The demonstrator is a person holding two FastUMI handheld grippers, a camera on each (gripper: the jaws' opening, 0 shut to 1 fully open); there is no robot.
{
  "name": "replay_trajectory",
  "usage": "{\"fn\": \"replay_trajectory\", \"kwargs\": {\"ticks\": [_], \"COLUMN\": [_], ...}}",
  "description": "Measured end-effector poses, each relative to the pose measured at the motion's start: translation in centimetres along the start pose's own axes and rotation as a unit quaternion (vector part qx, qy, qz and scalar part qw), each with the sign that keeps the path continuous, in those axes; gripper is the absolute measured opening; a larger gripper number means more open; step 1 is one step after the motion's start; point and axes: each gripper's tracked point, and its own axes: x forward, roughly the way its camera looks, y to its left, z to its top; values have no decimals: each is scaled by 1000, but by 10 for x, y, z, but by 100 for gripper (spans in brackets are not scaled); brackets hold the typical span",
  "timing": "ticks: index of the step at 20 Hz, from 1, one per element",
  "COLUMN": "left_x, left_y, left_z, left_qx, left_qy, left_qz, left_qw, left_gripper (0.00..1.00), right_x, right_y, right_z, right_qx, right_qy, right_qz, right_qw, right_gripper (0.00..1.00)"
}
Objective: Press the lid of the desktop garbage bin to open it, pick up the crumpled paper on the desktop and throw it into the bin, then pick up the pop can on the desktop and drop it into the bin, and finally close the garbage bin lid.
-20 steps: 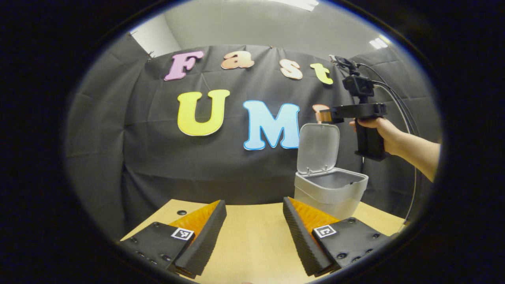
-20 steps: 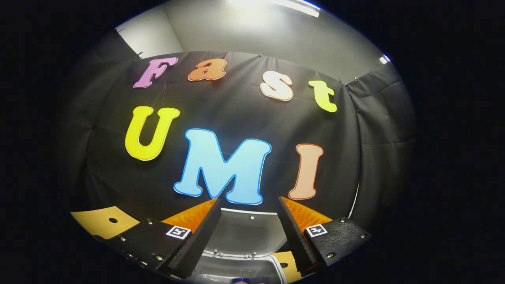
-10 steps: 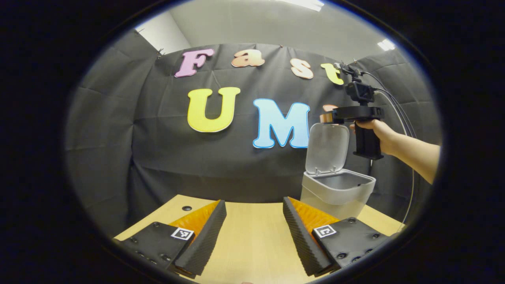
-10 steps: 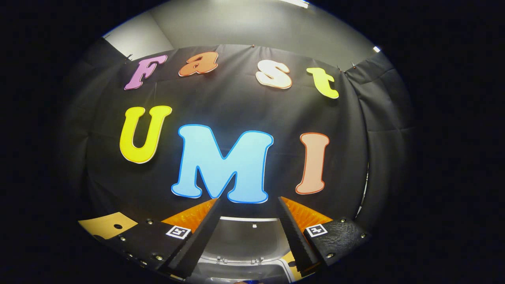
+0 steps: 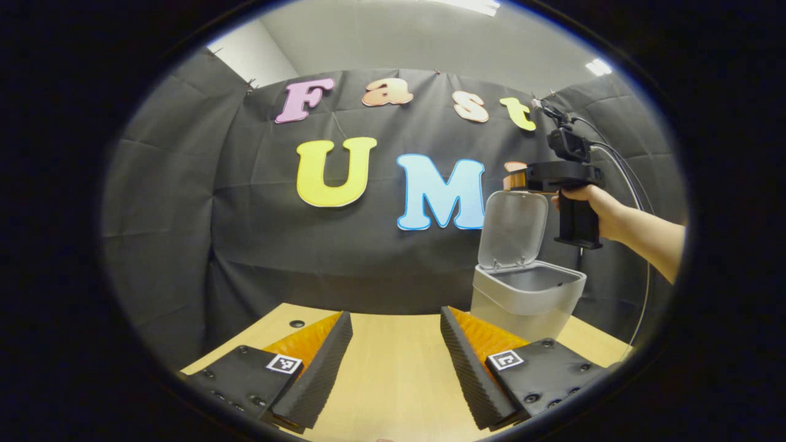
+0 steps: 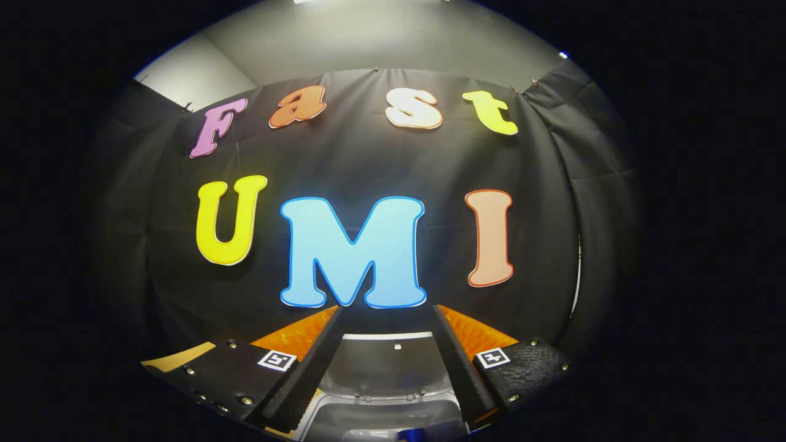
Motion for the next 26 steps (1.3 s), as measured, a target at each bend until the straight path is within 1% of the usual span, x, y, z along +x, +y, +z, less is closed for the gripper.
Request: {"fn": "replay_trajectory", "kwargs": {"ticks": [1, 2, 5, 9, 10, 11, 13, 14, 15, 17, 20, 23, 24, 26], "left_x": [-2, -4, -11, -17, -18, -19, -20, -20, -20, -21, -22, -22, -22, -22], "left_y": [-1, -2, -6, -14, -17, -18, -22, -23, -25, -29, -33, -37, -38, -42], "left_z": [0, 0, 0, 1, 1, 1, 3, 3, 2, 3, 3, 3, 2, 1], "left_qx": [-2, -3, 2, -2, -2, -2, -2, -1, -1, -1, 2, 3, 3, 6], "left_qy": [0, -1, -1, -4, -5, -7, -9, -10, -11, -11, -13, -13, -13, -12], "left_qz": [0, 0, -1, -6, -7, -8, -9, -10, -11, -11, -13, -15, -17, -19], "left_qw": [1000, 1000, 1000, 1000, 1000, 1000, 1000, 1000, 1000, 1000, 1000, 1000, 1000, 1000], "left_gripper": [92, 92, 96, 96, 92, 96, 96, 94, 96, 96, 96, 96, 94, 95], "right_x": [-4, -9, -26, -45, -50, -55, -64, -68, -71, -78, -87, -91, -91, -92], "right_y": [0, 0, 0, -1, -1, -1, -1, -1, -2, -2, -2, -3, -4, -8], "right_z": [-2, -3, -7, -16, -19, -22, -27, -29, -33, -40, -60, -97, -108, -126], "right_qx": [-2, -6, -9, -4, -4, -6, -4, -3, -2, 2, 5, 4, 4, 2], "right_qy": [-3, -7, -17, -19, -17, -15, -10, -8, -7, -2, 28, 86, 101, 112], "right_qz": [0, 0, -2, 2, 3, 4, 6, 6, 8, 10, 18, 25, 25, 20], "right_qw": [1000, 1000, 1000, 1000, 1000, 1000, 1000, 1000, 1000, 1000, 999, 996, 995, 993], "right_gripper": [91, 91, 91, 91, 91, 91, 91, 91, 91, 91, 91, 91, 91, 91]}}
